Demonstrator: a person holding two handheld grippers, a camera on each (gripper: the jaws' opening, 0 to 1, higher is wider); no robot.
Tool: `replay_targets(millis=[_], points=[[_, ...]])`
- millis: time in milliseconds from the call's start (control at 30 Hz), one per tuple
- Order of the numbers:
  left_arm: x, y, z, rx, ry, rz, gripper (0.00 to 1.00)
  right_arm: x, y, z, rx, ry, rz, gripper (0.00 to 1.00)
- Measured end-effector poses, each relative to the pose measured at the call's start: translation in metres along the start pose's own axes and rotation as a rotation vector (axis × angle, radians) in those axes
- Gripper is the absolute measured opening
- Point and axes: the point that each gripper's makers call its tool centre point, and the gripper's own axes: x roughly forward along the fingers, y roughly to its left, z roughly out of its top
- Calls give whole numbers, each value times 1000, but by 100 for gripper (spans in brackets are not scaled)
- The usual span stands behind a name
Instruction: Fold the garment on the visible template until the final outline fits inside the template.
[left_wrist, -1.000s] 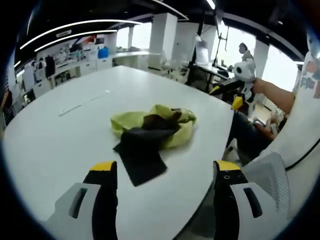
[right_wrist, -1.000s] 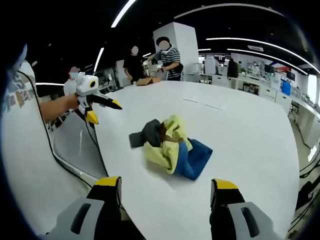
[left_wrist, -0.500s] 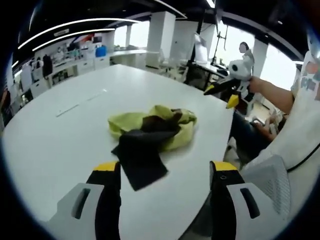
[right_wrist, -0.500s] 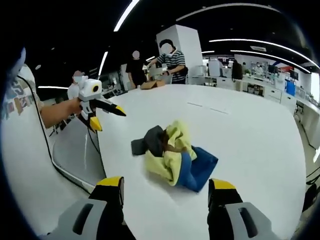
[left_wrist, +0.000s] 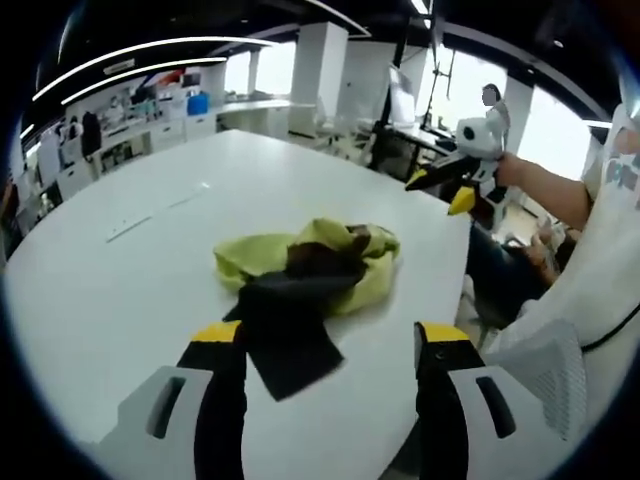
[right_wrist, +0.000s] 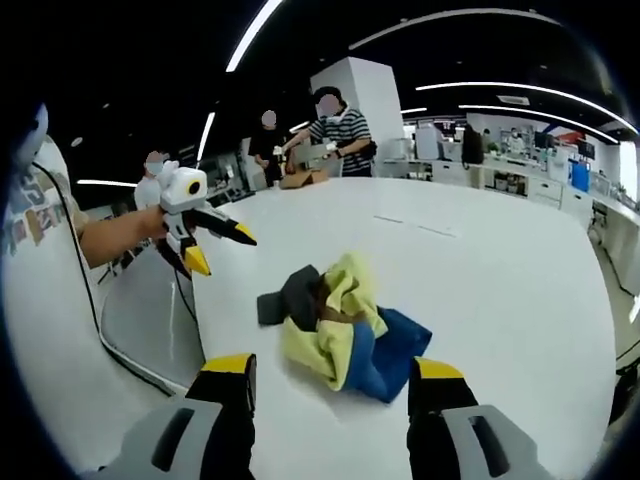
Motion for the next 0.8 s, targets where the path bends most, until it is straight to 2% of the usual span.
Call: replay_targets(millis=[567, 800], points=[[20, 9, 10, 17, 10, -11, 57, 10, -13, 4, 6, -3, -4, 51], [28, 15, 9, 5, 16, -13, 56, 13, -16, 3, 9, 6, 2, 49]])
